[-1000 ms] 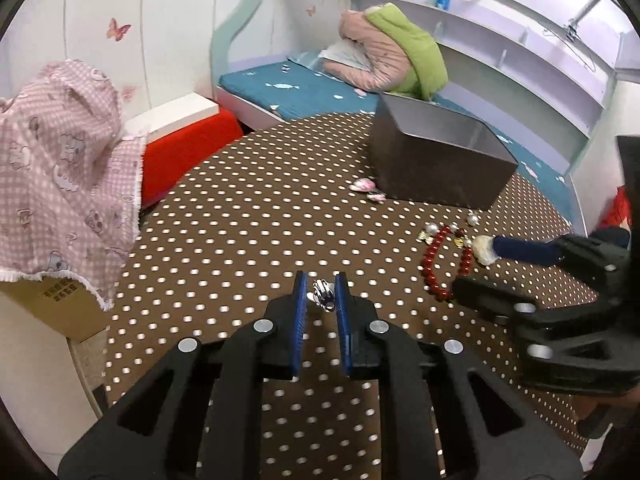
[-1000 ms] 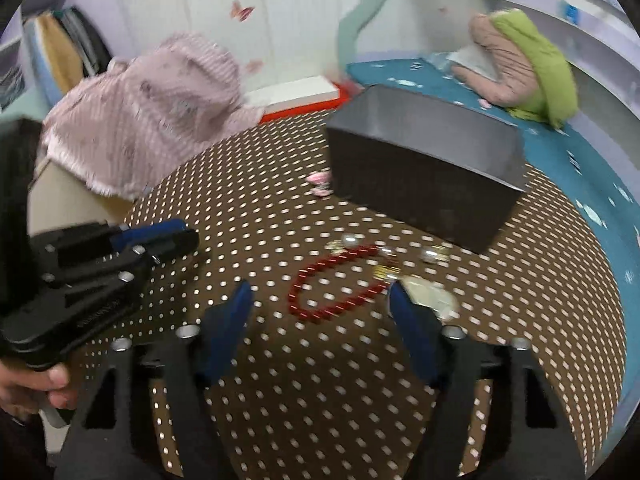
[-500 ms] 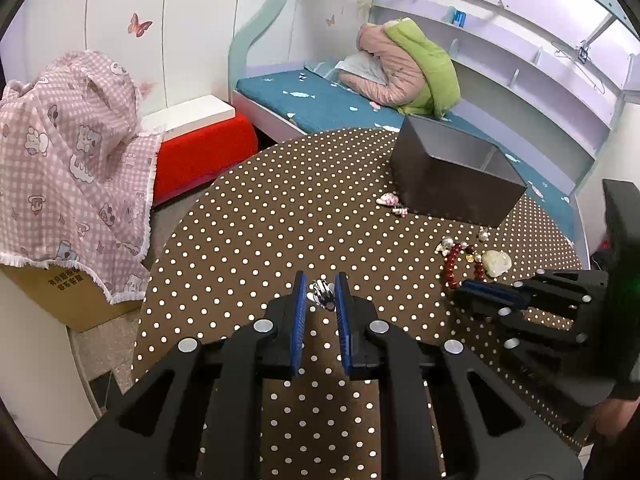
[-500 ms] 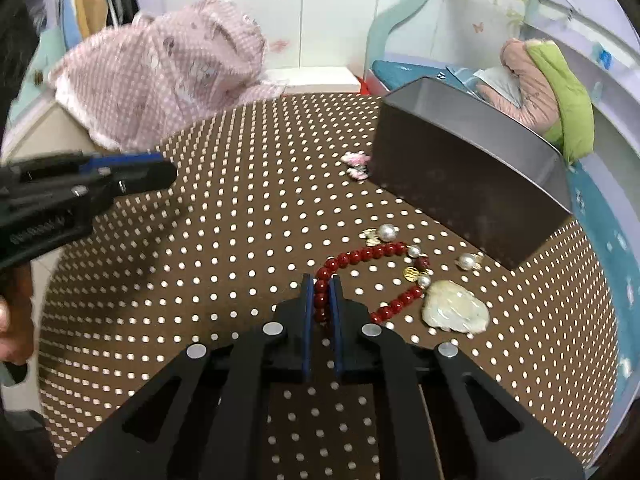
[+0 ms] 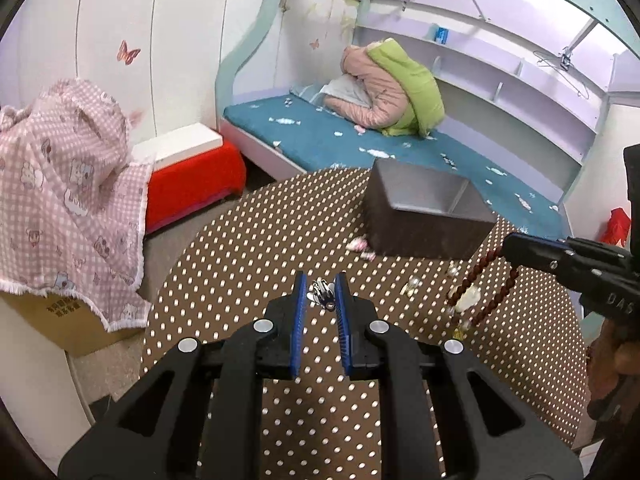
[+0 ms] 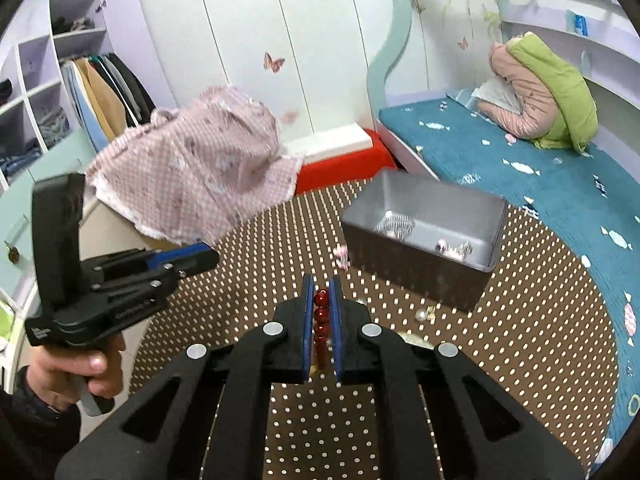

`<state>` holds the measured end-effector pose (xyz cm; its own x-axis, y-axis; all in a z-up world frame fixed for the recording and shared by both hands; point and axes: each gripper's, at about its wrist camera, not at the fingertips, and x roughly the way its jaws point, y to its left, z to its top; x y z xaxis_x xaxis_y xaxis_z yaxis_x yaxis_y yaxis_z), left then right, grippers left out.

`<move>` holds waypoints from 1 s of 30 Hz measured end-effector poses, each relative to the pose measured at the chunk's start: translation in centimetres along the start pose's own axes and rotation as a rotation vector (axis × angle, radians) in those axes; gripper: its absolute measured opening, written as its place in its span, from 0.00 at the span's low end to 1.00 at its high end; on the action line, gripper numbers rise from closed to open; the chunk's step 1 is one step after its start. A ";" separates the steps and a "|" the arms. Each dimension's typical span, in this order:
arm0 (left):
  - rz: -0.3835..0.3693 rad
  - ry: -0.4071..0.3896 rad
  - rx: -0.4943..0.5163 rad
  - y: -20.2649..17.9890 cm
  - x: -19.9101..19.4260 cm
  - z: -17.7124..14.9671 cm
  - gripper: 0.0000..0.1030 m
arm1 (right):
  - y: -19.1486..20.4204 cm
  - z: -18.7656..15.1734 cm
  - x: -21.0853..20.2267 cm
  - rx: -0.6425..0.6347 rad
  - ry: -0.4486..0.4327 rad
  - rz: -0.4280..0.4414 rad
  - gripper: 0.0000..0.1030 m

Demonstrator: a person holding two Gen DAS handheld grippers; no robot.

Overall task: Organize jewelry
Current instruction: 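Carry the red bracelet toward the grey box with the right gripper while the left carries the charm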

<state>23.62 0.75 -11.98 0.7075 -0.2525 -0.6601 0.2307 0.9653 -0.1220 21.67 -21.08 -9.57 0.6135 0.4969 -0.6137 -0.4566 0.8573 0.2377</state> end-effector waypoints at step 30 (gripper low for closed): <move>-0.217 -0.082 0.099 -7.8 3.9 15.3 0.14 | -6.6 9.3 -2.6 0.002 -0.144 -0.096 0.06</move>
<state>34.81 -8.73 -2.27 0.6848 -0.4620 -0.5636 0.4448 0.8776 -0.1788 29.09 -26.80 -2.61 0.7403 0.4264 -0.5197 -0.3901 0.9021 0.1845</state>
